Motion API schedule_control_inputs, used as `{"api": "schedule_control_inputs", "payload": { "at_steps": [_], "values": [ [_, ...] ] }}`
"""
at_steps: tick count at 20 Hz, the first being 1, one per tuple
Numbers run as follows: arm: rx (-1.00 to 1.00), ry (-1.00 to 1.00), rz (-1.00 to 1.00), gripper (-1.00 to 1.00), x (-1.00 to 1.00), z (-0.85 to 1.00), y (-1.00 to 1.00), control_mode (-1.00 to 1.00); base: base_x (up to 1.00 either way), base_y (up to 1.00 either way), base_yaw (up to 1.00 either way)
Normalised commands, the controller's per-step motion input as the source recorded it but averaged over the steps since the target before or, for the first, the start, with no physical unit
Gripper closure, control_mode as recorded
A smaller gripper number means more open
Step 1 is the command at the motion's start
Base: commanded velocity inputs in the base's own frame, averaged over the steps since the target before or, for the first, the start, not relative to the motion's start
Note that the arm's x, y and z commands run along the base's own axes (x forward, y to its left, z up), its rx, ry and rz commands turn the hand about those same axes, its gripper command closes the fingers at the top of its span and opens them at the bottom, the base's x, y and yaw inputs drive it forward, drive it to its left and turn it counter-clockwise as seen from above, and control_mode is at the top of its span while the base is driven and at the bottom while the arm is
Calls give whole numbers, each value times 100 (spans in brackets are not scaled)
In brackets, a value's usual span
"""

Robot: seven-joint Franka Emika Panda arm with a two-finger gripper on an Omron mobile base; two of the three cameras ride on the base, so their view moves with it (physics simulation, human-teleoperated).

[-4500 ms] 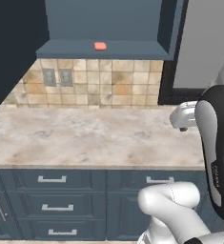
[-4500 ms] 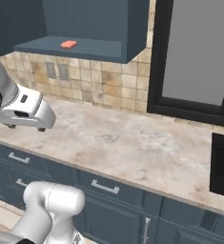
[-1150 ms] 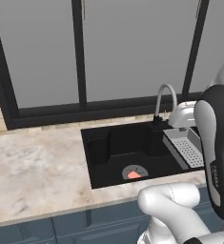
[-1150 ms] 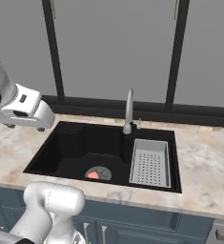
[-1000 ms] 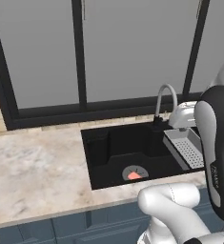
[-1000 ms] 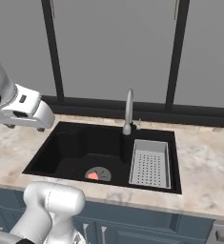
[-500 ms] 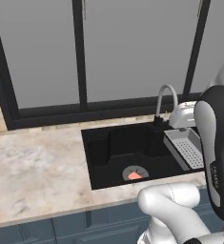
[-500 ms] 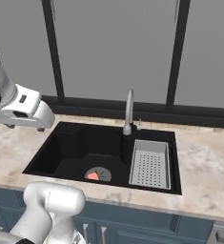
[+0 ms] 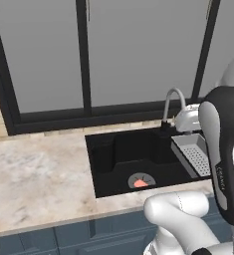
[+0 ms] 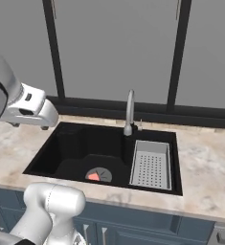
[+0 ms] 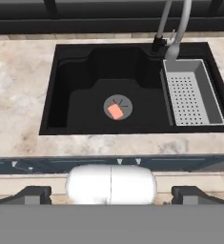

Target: Pick up the bar soap and bar soap from the sink, and place them back in the cabinet, and close the cabinet door.

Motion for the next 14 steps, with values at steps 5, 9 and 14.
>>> {"api": "schedule_control_inputs", "payload": {
  "at_steps": [5,9,14],
  "values": [
    [0,0,2,-100,60,-21,-6,-100,0,0,0],
    [0,0,3,-100,51,-27,-8,-100,0,0,0],
    [0,0,3,-100,42,-36,-3,-100,0,0,0]
  ]
}}
